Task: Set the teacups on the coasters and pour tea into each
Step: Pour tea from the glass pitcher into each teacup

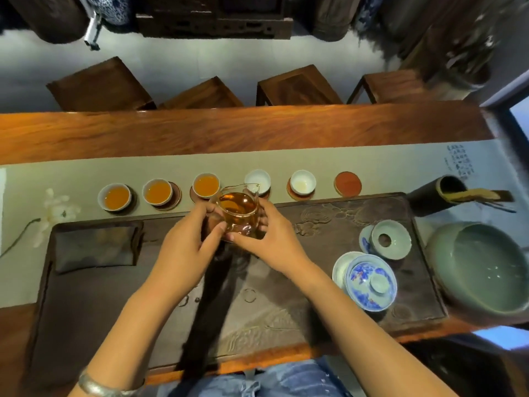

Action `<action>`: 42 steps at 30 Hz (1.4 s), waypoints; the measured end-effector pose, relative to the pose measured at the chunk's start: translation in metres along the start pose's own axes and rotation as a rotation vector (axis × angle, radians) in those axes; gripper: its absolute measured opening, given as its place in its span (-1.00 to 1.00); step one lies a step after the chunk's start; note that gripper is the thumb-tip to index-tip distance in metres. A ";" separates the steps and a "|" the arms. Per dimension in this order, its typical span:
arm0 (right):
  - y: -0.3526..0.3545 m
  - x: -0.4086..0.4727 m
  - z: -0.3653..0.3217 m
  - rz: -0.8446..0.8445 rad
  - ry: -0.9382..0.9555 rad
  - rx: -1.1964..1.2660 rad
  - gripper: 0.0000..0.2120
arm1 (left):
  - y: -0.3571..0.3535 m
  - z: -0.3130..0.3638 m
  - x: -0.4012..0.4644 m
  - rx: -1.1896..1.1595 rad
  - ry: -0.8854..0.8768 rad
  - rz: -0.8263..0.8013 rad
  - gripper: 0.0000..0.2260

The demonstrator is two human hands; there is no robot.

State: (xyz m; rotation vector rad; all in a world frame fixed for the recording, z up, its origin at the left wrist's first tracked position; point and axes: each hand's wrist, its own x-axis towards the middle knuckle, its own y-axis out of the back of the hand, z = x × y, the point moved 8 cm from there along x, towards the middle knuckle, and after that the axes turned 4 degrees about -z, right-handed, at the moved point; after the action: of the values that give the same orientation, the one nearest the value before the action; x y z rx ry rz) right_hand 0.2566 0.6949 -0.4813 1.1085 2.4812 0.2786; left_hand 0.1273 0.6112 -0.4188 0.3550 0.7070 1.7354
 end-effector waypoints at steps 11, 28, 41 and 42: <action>0.005 0.024 0.022 -0.072 -0.073 0.101 -0.39 | -0.012 0.004 0.026 0.052 0.031 -0.027 -0.88; -0.014 0.051 0.050 -0.001 -0.120 0.286 -0.38 | -0.009 -0.012 0.067 0.078 0.004 -0.108 -0.89; -0.018 0.049 0.055 -0.016 -0.121 0.301 -0.35 | -0.011 -0.015 0.066 0.052 -0.001 -0.130 -0.89; -0.018 0.049 0.055 -0.015 -0.120 0.299 -0.33 | -0.010 -0.016 0.065 0.047 0.007 -0.128 -0.89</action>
State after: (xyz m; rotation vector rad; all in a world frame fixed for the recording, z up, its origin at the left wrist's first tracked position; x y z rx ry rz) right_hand 0.2394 0.7203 -0.5503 1.1815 2.4759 -0.1660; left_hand 0.1072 0.6704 -0.4457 0.3291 0.7599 1.6021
